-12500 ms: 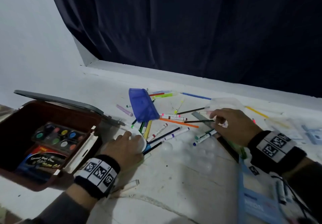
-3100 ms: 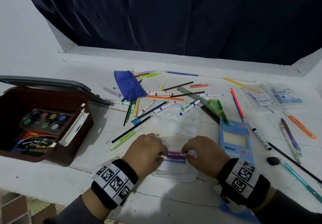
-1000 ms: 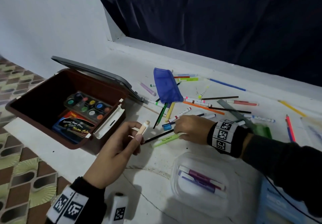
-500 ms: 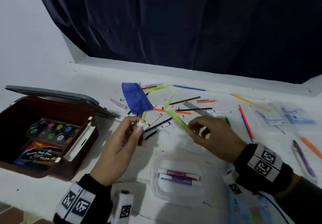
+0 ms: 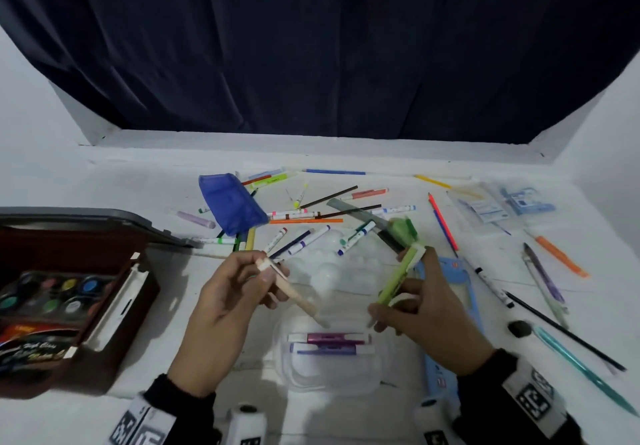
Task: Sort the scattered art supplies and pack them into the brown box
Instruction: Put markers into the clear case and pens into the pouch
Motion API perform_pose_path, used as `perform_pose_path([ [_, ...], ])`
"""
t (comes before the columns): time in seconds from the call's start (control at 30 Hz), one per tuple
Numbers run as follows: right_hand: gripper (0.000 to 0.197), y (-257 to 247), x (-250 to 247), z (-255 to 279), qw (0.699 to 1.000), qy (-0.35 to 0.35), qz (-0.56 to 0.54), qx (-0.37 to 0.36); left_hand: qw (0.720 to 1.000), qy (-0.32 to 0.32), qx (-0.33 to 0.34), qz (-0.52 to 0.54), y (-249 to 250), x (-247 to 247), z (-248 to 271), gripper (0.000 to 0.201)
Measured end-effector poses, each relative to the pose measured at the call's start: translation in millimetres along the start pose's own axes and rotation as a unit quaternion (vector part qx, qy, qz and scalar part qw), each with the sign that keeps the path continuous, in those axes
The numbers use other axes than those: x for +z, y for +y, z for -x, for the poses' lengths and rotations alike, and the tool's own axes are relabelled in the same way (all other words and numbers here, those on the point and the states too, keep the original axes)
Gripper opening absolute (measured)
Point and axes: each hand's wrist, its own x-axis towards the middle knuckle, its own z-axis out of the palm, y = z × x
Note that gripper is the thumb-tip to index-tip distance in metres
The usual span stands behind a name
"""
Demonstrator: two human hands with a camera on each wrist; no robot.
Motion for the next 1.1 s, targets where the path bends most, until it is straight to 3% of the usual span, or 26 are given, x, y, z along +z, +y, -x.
perform_pose_path([
  [0.1,0.072,5,1,4,1.0,-0.018,0.014,-0.008,0.999,0.013,-0.023,0.023,-6,-4,5,0.017],
  [0.3,0.02,23,2,4,0.999,0.035,0.029,-0.021,0.998,0.015,-0.057,0.028,-9,-9,15,0.019],
  [0.43,0.023,21,4,4,0.998,0.046,0.024,-0.026,0.997,-0.007,-0.072,-0.002,-10,-10,18,0.023],
  [0.53,0.041,15,4,7,0.999,0.039,0.036,-0.012,0.996,-0.021,-0.087,-0.01,-9,-8,20,0.025],
  [0.63,0.047,13,4,9,0.998,0.027,0.048,0.004,0.994,-0.048,-0.097,-0.028,-13,-8,24,0.018],
  [0.7,0.045,15,4,10,0.999,0.01,0.042,0.01,0.991,-0.075,-0.104,-0.049,-15,-9,26,0.017],
  [0.83,0.014,15,7,13,0.999,-0.007,0.036,-0.007,0.981,-0.121,-0.099,-0.117,-15,-10,28,0.014],
  [0.97,0.018,15,8,14,0.993,0.009,0.108,-0.041,0.961,-0.155,-0.079,-0.216,-16,-16,26,0.015],
  [1.1,0.022,19,7,16,0.989,-0.025,0.141,-0.037,0.929,-0.2,-0.032,-0.309,-12,-25,21,0.013],
])
